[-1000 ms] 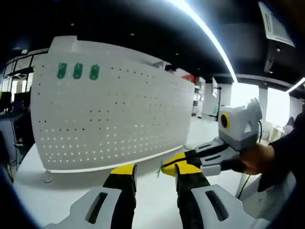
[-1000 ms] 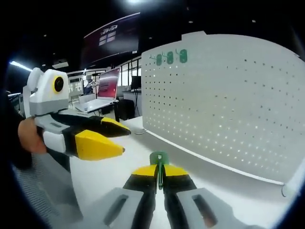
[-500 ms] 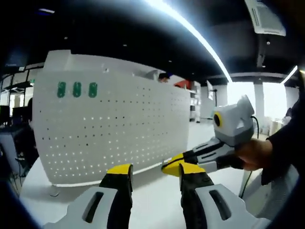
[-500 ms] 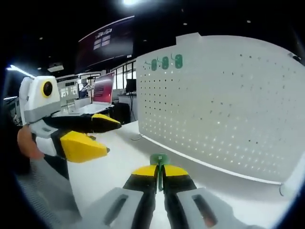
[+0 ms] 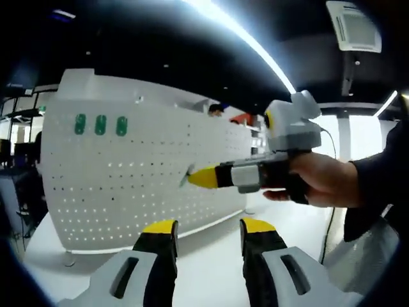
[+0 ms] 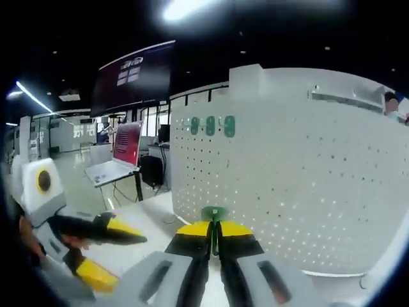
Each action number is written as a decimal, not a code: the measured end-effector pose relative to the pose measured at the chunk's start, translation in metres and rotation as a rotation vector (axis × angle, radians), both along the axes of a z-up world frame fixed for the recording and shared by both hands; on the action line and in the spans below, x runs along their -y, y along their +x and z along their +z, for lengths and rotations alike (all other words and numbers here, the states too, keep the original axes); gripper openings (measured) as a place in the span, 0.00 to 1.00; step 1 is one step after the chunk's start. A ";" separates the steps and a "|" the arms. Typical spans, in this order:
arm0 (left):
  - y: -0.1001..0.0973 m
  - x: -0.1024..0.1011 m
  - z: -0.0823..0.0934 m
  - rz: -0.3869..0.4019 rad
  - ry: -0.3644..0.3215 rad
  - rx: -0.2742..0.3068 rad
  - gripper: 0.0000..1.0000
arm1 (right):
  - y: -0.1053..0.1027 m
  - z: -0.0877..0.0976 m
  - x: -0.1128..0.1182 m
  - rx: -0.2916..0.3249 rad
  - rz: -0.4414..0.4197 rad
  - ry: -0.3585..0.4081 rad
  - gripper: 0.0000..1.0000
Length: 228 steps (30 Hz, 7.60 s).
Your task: Insert the hook assembly into the mounting plate slot until the hook locks in place.
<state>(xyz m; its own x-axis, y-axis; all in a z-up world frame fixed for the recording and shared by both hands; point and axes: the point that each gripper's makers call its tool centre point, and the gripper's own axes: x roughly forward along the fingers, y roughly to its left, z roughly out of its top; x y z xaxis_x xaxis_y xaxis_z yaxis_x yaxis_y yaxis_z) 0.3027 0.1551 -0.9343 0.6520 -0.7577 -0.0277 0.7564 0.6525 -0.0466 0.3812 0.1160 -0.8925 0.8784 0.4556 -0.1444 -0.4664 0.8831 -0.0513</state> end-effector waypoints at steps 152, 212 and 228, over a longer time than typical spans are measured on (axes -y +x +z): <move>0.010 -0.019 -0.025 0.012 -0.215 -0.340 0.01 | -0.084 -0.040 -0.040 -0.088 0.174 -0.153 0.06; 0.007 -0.008 -0.012 0.019 -0.045 -0.096 0.32 | -0.008 0.045 0.001 0.099 -0.007 -0.023 0.01; 0.009 -0.011 -0.003 0.038 -0.026 -0.031 0.41 | 0.044 0.101 -0.002 0.203 -0.077 0.049 0.01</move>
